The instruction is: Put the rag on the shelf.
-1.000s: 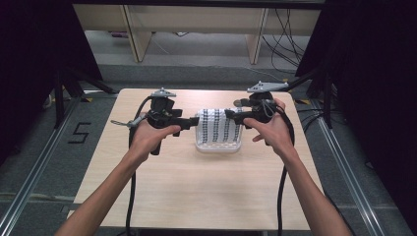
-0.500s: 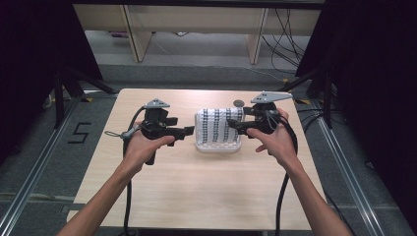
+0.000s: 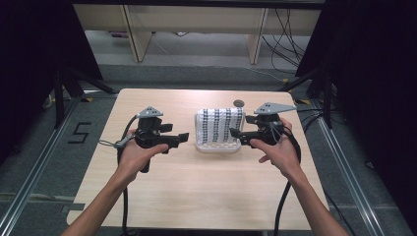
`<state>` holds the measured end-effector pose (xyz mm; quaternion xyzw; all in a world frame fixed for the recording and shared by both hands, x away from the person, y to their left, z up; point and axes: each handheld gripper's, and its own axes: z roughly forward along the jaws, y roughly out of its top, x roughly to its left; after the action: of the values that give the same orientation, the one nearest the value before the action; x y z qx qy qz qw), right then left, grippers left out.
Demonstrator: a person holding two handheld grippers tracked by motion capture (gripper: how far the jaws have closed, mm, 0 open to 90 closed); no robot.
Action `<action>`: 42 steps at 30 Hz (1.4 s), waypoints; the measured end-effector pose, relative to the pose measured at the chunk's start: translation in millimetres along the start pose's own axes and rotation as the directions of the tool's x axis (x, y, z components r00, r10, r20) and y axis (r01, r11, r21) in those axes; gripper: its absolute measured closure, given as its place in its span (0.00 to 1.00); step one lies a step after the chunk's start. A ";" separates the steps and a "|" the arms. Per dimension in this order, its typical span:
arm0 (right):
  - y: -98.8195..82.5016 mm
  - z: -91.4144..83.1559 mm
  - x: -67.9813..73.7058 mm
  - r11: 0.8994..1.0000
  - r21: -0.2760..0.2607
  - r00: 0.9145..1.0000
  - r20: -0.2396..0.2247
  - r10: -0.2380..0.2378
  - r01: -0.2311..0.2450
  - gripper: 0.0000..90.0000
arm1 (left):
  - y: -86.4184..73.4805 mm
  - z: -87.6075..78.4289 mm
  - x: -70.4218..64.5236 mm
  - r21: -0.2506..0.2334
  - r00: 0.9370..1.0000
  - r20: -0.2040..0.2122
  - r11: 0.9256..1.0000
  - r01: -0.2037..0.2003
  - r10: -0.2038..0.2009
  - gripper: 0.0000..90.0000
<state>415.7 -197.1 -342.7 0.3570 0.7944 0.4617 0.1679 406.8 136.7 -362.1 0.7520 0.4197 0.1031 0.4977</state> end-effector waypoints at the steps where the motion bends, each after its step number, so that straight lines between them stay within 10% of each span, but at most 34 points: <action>1: 0.0 0.0 0.0 1.000 0.000 1.000 0.000 0.000 0.000 0.28 | 0.0 0.0 0.0 0.000 1.000 0.000 1.000 0.000 0.000 0.27; 42: -51.9 -0.1 17.5 0.999 0.031 0.996 -0.084 0.013 -0.010 0.26 | -53.8 -9.6 -5.7 0.011 0.998 0.008 0.998 -0.069 0.069 0.26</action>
<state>382.2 -201.1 -385.8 0.3444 0.8058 0.4651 0.1259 369.2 147.0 -400.9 0.7695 0.3919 0.1149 0.4910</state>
